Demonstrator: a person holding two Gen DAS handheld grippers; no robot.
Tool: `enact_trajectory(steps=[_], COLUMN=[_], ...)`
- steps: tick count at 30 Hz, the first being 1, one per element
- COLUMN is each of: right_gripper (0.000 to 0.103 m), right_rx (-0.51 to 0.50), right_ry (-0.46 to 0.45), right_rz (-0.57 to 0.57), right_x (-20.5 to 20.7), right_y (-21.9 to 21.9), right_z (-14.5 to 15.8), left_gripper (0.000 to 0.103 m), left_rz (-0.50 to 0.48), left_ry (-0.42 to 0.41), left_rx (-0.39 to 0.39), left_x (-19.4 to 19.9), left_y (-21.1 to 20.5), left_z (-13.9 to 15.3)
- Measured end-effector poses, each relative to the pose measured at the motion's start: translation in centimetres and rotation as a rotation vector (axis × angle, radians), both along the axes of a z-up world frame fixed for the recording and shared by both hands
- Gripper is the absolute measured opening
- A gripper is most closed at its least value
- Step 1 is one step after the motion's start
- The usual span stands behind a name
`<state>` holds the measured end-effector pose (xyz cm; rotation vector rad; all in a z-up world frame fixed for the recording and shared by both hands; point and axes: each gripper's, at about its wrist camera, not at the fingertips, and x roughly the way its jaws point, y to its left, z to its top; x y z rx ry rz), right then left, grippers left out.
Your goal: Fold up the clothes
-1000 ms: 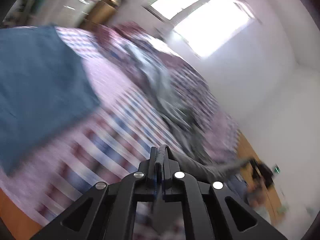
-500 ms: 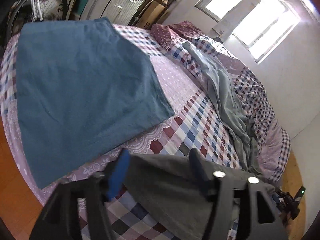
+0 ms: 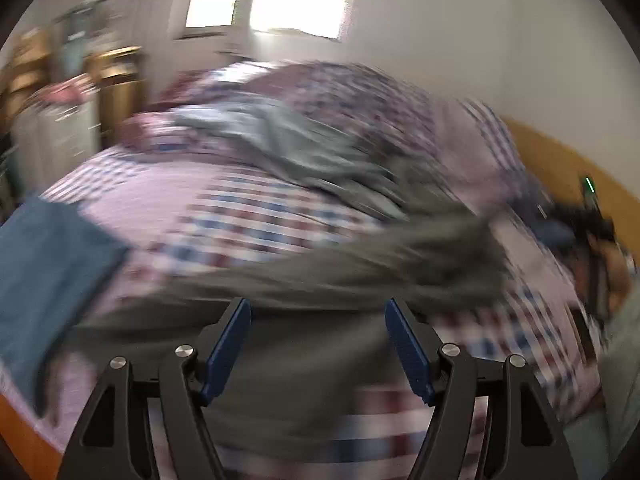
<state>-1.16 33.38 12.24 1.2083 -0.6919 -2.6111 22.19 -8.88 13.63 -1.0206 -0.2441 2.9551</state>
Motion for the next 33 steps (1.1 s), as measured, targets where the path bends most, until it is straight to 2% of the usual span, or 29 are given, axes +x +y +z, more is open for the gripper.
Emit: enact_trajectory(steps=[3, 5, 7, 10, 15, 20, 23, 24, 25, 26, 28, 33], right_gripper=[0.073, 0.073, 0.073, 0.073, 0.073, 0.073, 0.073, 0.073, 0.073, 0.073, 0.073, 0.073], right_rx=[0.006, 0.055, 0.085, 0.044, -0.019, -0.073, -0.085, -0.086, -0.087, -0.086, -0.084, -0.100], right_ry=[0.003, 0.018, 0.022, 0.006, -0.002, -0.013, -0.018, -0.019, -0.021, -0.022, -0.024, -0.033], right_rz=[0.003, 0.010, 0.006, -0.029, -0.088, -0.125, -0.122, -0.118, -0.113, -0.111, -0.110, -0.108], right_x=[0.2, 0.4, 0.5, 0.5, 0.7, 0.8, 0.8, 0.7, 0.7, 0.7, 0.7, 0.6], right_y=[0.9, 1.1, 1.5, 3.2, 6.0, 7.9, 8.3, 8.2, 8.2, 8.2, 8.1, 8.0], right_z=[-0.1, 0.0, -0.1, -0.7, -1.3, -1.9, -2.1, -2.2, -2.3, -2.3, -2.5, -2.8], left_gripper=[0.074, 0.074, 0.074, 0.074, 0.074, 0.074, 0.074, 0.069, 0.053, 0.043, 0.011, 0.004], left_rz=[-0.105, -0.159, -0.207, -0.266, -0.364, -0.427, -0.413, -0.407, -0.396, -0.390, -0.378, -0.355], left_ry=[-0.053, -0.083, -0.086, -0.083, -0.093, -0.124, -0.159, -0.169, -0.166, -0.169, -0.176, -0.082], left_rx=[-0.026, -0.054, -0.107, -0.196, -0.321, -0.462, -0.475, -0.475, -0.471, -0.452, -0.414, -0.314], left_x=[-2.6, -4.2, -5.5, -8.3, -12.3, -14.7, -16.3, -16.8, -17.1, -17.4, -17.9, -17.4], left_y=[6.2, 10.2, 14.0, 19.1, 25.4, 30.4, 31.0, 31.0, 30.9, 30.6, 30.0, 27.7], left_z=[-1.1, -1.8, -2.1, -2.5, -4.2, -7.5, -8.9, -9.2, -9.4, -9.2, -8.9, -5.3])
